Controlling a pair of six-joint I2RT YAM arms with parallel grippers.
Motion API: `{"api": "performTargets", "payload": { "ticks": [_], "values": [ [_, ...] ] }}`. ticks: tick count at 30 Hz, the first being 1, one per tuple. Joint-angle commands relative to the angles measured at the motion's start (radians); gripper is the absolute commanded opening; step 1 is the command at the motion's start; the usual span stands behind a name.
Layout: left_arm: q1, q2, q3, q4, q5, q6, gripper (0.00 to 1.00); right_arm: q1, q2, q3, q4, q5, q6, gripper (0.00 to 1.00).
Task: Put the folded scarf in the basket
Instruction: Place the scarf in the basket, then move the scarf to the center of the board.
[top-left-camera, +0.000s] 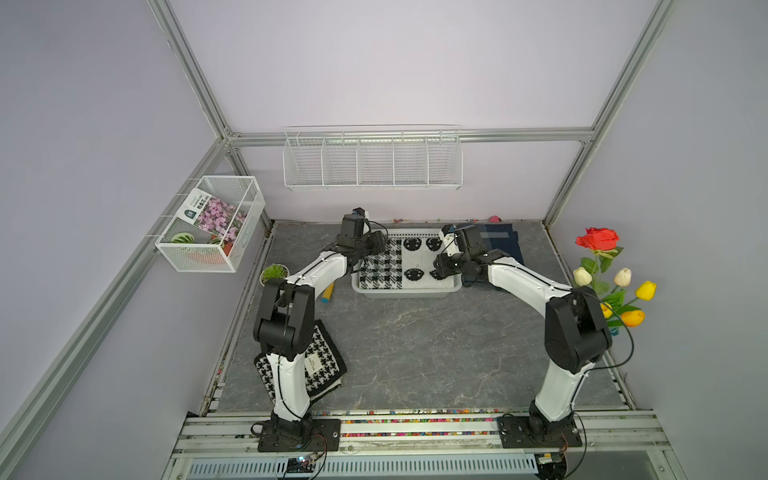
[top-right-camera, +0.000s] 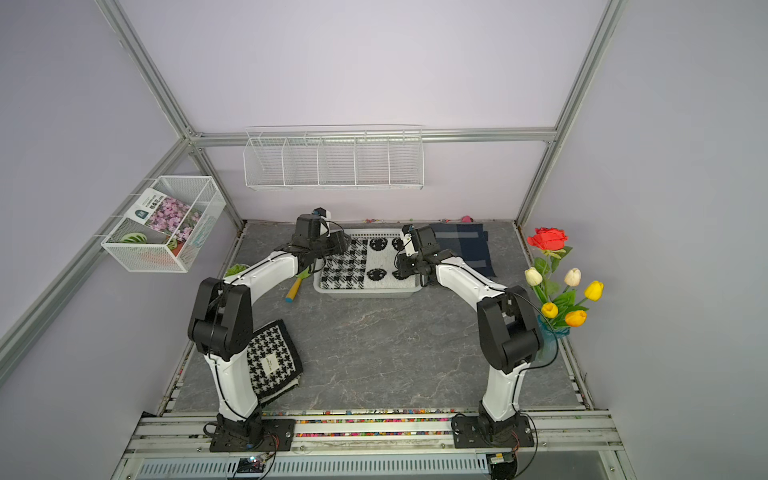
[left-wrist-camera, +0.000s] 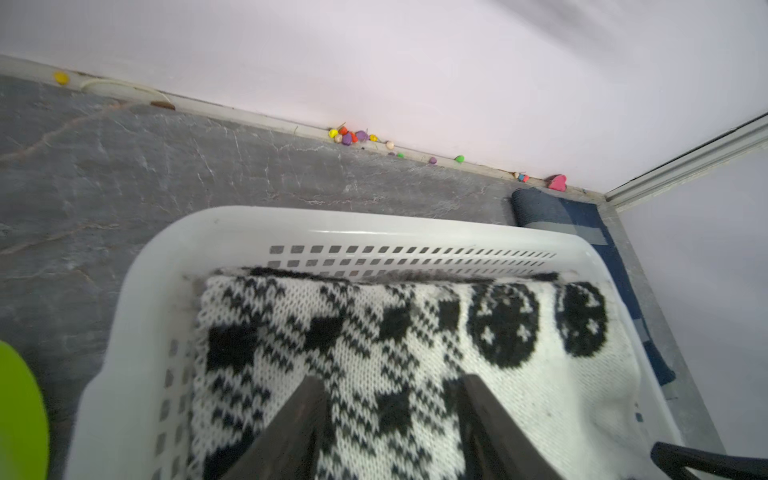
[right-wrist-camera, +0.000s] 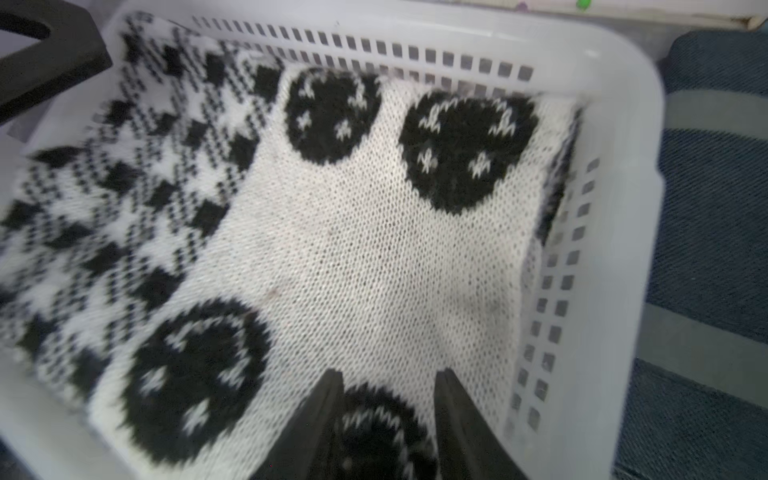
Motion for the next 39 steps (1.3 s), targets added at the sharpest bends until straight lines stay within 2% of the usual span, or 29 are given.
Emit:
{"api": "performTargets", "payload": {
  "ticks": [1, 3, 7, 12, 17, 22, 25, 30, 33, 39],
  "values": [
    [-0.006, -0.117, -0.018, -0.044, -0.010, 0.027, 0.56, 0.026, -0.143, -0.047, -0.070, 0.019, -0.023, 0.43],
    [-0.014, -0.185, -0.056, -0.052, -0.022, 0.015, 0.56, 0.041, -0.218, -0.096, -0.069, 0.001, -0.010, 0.45],
    [-0.061, -0.293, -0.103, -0.132, -0.135, 0.014, 0.56, 0.082, -0.336, -0.200, -0.078, -0.065, 0.015, 0.46],
    [-0.098, -0.426, -0.217, -0.192, -0.165, -0.014, 0.54, 0.165, -0.445, -0.353, -0.060, -0.124, 0.021, 0.47],
    [-0.114, -0.612, -0.339, -0.277, -0.247, -0.018, 0.53, 0.238, -0.499, -0.457, -0.005, -0.162, 0.041, 0.47],
    [-0.115, -0.799, -0.479, -0.336, -0.307, -0.050, 0.53, 0.260, -0.543, -0.513, 0.000, -0.177, 0.052, 0.47],
    [-0.114, -0.901, -0.584, -0.351, -0.351, -0.085, 0.54, 0.265, -0.551, -0.534, 0.001, -0.172, 0.069, 0.47],
    [-0.114, -1.056, -0.807, -0.308, -0.492, -0.154, 0.58, 0.308, -0.587, -0.571, 0.035, -0.171, 0.091, 0.47],
    [-0.115, -1.099, -0.926, -0.236, -0.529, -0.226, 0.61, 0.333, -0.592, -0.564, 0.026, -0.157, 0.088, 0.47],
    [-0.115, -1.058, -0.953, -0.320, -0.614, -0.413, 0.74, 0.381, -0.604, -0.556, 0.017, -0.120, 0.085, 0.47]
  ]
}}
